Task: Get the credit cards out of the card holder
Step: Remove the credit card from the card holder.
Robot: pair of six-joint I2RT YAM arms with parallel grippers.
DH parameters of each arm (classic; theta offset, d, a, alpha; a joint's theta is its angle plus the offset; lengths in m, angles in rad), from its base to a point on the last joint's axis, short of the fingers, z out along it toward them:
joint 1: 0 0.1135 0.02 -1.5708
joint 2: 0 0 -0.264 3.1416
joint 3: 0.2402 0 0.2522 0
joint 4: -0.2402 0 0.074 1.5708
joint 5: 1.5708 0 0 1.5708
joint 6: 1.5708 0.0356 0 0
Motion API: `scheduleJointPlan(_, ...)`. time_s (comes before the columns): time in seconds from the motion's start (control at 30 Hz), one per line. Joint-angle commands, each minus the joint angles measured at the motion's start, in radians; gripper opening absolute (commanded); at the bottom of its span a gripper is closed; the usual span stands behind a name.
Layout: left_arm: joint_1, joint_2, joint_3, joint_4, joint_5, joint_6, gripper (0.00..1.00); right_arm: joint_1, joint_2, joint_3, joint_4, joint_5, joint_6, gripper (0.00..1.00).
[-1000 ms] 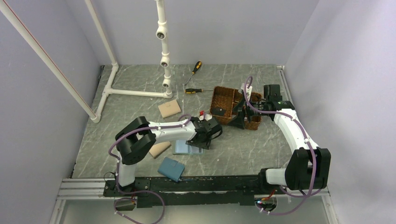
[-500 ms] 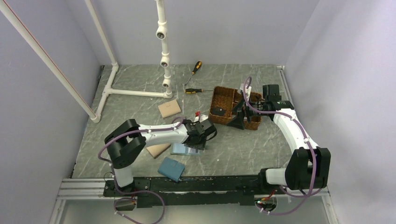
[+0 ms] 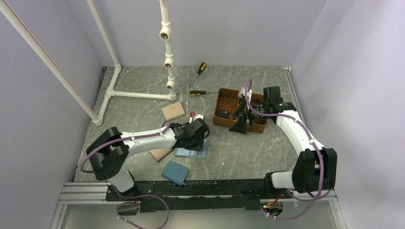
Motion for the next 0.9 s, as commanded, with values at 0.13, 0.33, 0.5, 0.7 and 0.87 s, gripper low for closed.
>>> scheduleJointPlan(0.13,0.119,-0.188,-0.174,0.193,0.155,-0.02,0.43,0.12,0.056,0.027,0.075,0.029,0.068,0.93)
scheduleJointPlan(0.33,0.207,-0.269,-0.28,0.284,0.263,-0.033,0.4,0.182,0.092,0.026,0.106,0.062,0.107,0.85)
scheduleJointPlan(0.5,0.262,-0.311,-0.339,0.331,0.325,-0.046,0.38,0.223,0.119,0.024,0.143,0.084,0.151,0.74)
scheduleJointPlan(0.7,0.306,-0.356,-0.381,0.352,0.365,-0.052,0.35,0.272,0.16,0.028,0.174,0.12,0.192,0.61)
scheduleJointPlan(0.87,0.335,-0.382,-0.416,0.379,0.395,-0.059,0.35,0.315,0.204,0.039,0.182,0.143,0.208,0.53)
